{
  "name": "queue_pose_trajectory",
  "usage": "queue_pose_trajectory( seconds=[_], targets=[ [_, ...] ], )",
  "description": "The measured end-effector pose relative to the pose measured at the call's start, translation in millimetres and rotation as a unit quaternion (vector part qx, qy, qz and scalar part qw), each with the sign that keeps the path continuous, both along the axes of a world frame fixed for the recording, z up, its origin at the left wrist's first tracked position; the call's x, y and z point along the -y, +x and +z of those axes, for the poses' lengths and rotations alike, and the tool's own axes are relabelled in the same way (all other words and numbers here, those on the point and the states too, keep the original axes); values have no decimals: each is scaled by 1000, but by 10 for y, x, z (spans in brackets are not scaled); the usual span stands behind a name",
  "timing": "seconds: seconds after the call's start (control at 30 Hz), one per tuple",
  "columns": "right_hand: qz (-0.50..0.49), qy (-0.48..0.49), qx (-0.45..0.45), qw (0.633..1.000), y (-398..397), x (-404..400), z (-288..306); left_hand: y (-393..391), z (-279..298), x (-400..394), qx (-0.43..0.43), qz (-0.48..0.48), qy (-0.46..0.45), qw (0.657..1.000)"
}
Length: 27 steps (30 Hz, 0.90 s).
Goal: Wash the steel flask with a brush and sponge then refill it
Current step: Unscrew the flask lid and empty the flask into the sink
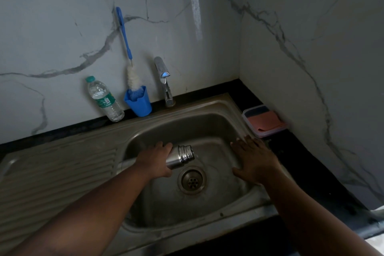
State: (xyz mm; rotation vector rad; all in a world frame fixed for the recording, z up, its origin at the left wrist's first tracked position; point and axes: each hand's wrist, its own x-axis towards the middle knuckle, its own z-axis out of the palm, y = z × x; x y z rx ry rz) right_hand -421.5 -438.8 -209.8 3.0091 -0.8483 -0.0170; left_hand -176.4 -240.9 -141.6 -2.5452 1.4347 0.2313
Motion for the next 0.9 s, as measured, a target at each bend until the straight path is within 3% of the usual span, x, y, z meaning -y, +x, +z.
queue_pose_trajectory(
  seconds=[0.9],
  targets=[
    [3,0,2,1000,3,-9,24,-76,9,36,-3,-9,1,1000]
  ],
)
